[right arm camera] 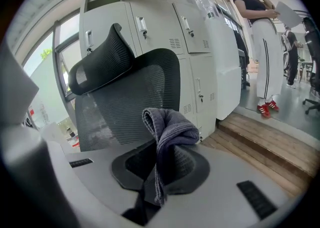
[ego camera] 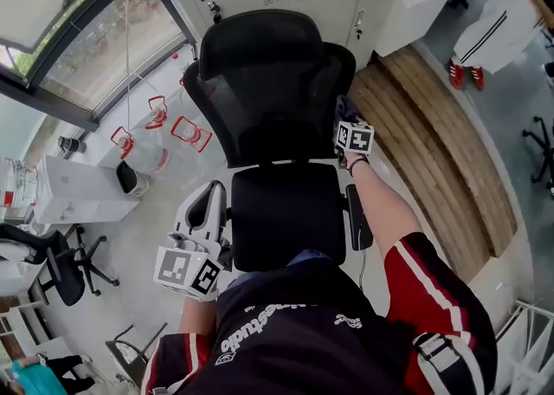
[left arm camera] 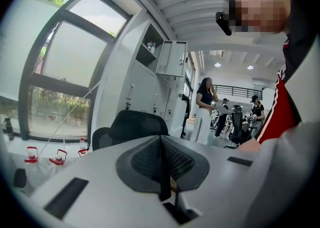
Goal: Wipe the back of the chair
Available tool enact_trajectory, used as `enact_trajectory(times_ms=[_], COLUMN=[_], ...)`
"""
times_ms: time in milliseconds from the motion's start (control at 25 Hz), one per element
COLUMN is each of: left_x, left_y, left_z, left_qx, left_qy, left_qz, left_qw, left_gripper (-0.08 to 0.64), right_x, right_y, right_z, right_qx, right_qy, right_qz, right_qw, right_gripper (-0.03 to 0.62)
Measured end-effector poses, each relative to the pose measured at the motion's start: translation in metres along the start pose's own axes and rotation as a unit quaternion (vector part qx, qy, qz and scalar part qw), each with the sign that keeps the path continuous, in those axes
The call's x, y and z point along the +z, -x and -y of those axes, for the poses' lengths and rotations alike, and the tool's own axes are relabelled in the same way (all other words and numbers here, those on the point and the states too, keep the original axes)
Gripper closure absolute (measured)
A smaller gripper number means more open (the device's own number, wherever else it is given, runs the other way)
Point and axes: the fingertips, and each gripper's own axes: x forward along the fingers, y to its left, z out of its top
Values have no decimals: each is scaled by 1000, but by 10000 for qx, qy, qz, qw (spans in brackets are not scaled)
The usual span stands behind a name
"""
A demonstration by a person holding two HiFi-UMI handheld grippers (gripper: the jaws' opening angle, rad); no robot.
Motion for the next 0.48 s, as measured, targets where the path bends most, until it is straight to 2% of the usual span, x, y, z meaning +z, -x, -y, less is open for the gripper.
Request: enact_trajectory(times_ms=[280,480], left_x=[-7,-4], left_y=[16,37], left_z=[-19,-45], left_qx=[80,245], left_qy=[79,92], left_qz=[-42,1], left_qw=[9999,9997], left_gripper=[535,535], right_x=[-4,-5], right_y=[-14,-23], right_z=[-24,-61], right_qx=[86,143], right_qy=[50,167], right_qz=[12,-55], right_qw=[10000,9997], right_gripper=[531,531])
